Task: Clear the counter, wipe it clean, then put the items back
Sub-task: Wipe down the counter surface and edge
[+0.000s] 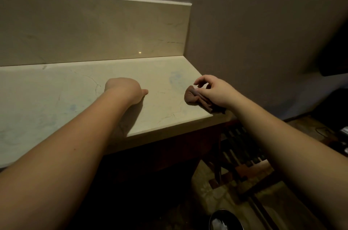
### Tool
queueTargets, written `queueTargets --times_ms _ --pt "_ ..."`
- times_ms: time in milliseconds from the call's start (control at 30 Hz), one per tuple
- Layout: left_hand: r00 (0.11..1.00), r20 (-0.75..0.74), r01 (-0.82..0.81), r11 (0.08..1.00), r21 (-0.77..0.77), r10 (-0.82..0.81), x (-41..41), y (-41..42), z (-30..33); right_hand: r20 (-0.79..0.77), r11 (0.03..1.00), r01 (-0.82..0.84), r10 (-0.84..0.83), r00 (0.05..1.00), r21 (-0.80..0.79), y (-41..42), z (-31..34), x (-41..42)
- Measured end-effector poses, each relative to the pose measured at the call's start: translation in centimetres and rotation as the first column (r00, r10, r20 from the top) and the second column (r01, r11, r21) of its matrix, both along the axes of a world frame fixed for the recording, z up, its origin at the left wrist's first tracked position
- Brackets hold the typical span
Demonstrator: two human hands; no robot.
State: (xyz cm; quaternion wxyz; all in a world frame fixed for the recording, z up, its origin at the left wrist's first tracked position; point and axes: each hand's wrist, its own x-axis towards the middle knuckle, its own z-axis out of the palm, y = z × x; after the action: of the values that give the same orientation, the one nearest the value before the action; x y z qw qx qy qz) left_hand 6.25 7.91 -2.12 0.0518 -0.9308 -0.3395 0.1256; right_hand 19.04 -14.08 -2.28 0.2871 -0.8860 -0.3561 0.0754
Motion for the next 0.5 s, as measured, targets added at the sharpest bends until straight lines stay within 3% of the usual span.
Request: queueTargets --times_ms 133,200,333,500 --pt "1.0 -0.019 0.0 1.0 -0.004 -0.001 0.2 0.2 -0.1 0.32 0.995 -0.098 0.099 0.942 -0.018 0.2 -1.0 -0.7" --pt "1.0 -0.016 0.01 1.0 -0.007 -0.01 0.3 0.3 -0.2 0.385 0.989 -0.123 0.144 0.912 -0.08 -0.1 -1.6 -1.1" --pt "1.0 -0.013 0.026 1.0 -0.014 -0.026 0.6 0.6 -0.3 0.176 0.991 -0.106 0.12 0.977 -0.084 -0.4 -2.0 -1.2" --pt "1.0 0.001 0.025 1.0 -0.016 -0.025 0.9 0.9 -0.4 0.027 0.989 -0.097 0.101 0.995 -0.111 1.1 -0.7 -1.5"
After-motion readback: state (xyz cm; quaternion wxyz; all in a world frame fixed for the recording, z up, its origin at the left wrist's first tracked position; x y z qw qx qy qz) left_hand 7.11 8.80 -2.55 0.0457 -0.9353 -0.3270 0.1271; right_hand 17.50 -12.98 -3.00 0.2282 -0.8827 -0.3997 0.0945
